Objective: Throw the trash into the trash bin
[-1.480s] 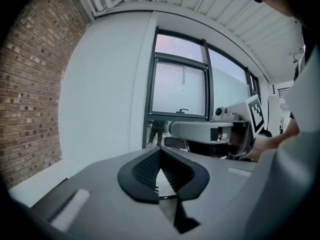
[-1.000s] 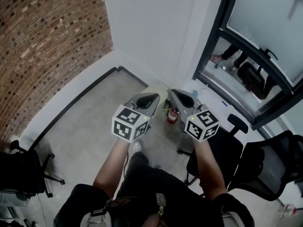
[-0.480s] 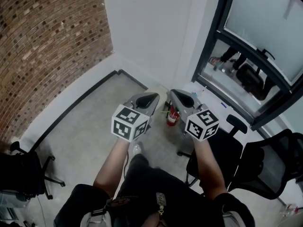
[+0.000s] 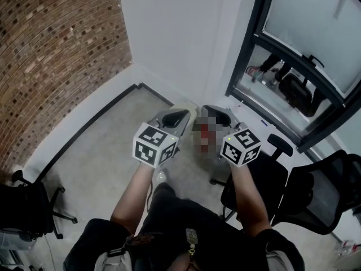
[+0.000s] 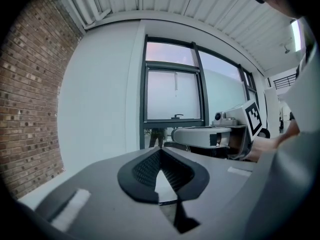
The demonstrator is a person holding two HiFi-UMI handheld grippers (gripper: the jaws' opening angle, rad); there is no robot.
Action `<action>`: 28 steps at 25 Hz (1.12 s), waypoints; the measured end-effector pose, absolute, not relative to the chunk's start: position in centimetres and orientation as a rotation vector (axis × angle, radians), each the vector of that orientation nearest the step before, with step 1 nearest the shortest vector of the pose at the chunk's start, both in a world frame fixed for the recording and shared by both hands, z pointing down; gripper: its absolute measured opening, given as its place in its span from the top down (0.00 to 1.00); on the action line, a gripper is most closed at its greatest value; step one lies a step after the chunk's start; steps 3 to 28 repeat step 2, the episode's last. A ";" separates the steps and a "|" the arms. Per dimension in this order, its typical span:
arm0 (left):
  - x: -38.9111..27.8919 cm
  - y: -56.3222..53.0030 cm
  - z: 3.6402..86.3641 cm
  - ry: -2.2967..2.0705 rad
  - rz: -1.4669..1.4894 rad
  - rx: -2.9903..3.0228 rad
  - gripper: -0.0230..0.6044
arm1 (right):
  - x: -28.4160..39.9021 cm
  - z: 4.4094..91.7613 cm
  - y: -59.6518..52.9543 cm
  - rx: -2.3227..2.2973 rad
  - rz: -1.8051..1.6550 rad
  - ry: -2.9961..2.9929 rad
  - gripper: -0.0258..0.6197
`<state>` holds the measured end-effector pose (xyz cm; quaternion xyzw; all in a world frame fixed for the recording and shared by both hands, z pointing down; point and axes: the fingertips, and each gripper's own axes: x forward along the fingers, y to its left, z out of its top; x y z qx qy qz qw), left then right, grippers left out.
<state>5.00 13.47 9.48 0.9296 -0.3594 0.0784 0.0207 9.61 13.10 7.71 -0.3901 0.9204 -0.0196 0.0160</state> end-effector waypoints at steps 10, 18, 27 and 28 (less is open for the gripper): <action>5.1 13.5 9.3 -1.112 0.243 2.885 0.95 | 9.7 7.6 13.1 -1.213 -0.061 2.863 0.96; 5.1 13.5 9.3 -1.112 0.243 2.885 0.95 | 9.7 7.6 13.1 -1.213 -0.061 2.863 0.96; 5.1 13.5 9.3 -1.112 0.243 2.885 0.95 | 9.7 7.6 13.1 -1.213 -0.061 2.863 0.96; 5.1 13.5 9.3 -1.112 0.243 2.885 0.95 | 9.7 7.6 13.1 -1.213 -0.061 2.863 0.96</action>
